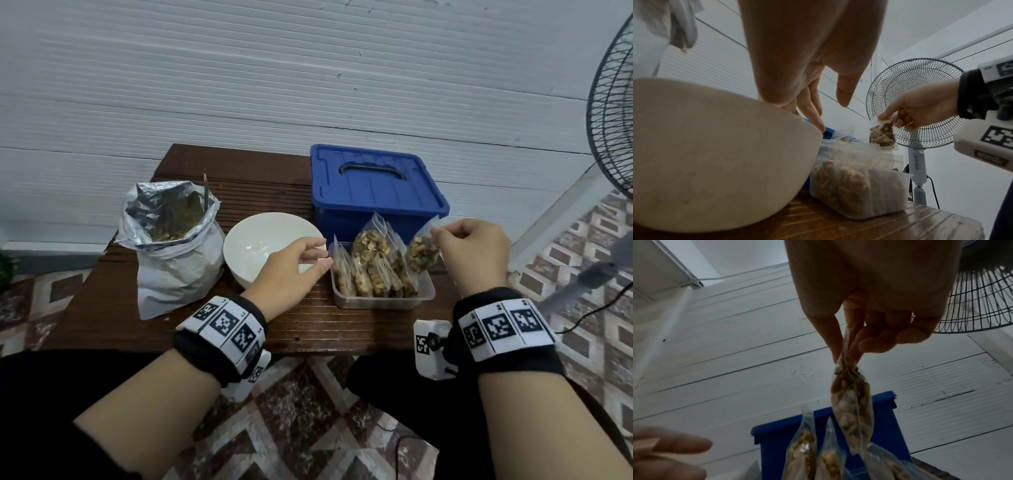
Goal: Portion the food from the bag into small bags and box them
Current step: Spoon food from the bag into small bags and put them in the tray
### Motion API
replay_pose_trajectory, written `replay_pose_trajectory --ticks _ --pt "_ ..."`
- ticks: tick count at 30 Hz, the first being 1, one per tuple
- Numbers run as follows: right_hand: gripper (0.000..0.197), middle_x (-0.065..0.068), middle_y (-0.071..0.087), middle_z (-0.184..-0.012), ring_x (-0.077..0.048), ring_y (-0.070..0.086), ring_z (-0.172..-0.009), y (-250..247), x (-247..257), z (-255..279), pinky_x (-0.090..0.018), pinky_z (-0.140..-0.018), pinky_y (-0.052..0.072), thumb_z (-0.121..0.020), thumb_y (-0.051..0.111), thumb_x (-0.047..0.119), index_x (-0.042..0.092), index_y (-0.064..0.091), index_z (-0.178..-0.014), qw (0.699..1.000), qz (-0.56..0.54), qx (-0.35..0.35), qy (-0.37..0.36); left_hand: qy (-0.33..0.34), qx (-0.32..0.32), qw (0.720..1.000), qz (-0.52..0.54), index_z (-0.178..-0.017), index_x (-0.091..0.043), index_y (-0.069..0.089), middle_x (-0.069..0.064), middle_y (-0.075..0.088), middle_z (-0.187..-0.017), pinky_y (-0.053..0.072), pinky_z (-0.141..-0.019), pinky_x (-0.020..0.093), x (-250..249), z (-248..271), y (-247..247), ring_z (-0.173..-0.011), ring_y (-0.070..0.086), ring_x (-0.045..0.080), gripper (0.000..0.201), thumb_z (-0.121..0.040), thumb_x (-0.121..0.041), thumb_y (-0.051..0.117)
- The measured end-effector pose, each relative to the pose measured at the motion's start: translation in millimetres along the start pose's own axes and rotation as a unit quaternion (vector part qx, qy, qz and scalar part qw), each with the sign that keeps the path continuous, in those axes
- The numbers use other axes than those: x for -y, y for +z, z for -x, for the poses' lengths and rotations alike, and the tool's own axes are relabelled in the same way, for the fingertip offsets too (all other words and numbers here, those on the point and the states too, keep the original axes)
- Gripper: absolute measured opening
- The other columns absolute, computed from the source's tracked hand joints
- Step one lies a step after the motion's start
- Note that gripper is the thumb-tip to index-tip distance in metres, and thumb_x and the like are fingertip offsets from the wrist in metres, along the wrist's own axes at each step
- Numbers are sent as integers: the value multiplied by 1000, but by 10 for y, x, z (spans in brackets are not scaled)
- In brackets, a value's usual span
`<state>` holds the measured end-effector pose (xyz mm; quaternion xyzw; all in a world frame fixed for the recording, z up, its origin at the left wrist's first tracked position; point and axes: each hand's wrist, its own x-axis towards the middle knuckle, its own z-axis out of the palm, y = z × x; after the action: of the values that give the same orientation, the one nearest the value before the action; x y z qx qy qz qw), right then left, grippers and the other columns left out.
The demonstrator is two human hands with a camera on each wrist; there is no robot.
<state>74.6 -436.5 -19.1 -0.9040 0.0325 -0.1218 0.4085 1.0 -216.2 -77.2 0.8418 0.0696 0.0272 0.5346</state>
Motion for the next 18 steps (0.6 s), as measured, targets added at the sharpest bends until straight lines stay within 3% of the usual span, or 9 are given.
replay_pose_trajectory --ticks 9,13,16,18 --pt "18 -2 62 -71 -22 60 -77 216 -128 -13 -30 -71 45 -88 64 23 15 65 -72 999 22 18 18 -2 -4 1000 -13 -131 -20 53 -8 64 -115 39 -102 24 7 -6 -32 -111 55 5 38 -94 -28 58" --pt "15 -5 66 -77 -22 60 -79 286 -119 29 -34 -75 49 -89 63 24 14 67 -78 998 54 7 -16 -1 -19 1000 -9 -129 -23 54 -7 65 -117 41 -103 28 52 -33 -72 -112 56 6 35 -94 -29 58" --pt "15 -3 64 -75 -25 62 -80 266 -70 24 -43 -81 51 -89 63 24 14 67 -79 996 68 -34 -51 -1 -43 999 -1 -127 -23 55 -5 66 -117 40 -104 29 69 -69 -127 -112 56 6 34 -94 -27 59" --pt "15 -3 67 -79 -25 62 -83 281 -67 25 -46 -82 51 -88 63 26 14 67 -80 994 90 -14 -56 -7 -55 998 1 -127 -23 56 -4 66 -116 40 -104 28 83 -95 -162 -112 56 6 33 -94 -26 59"
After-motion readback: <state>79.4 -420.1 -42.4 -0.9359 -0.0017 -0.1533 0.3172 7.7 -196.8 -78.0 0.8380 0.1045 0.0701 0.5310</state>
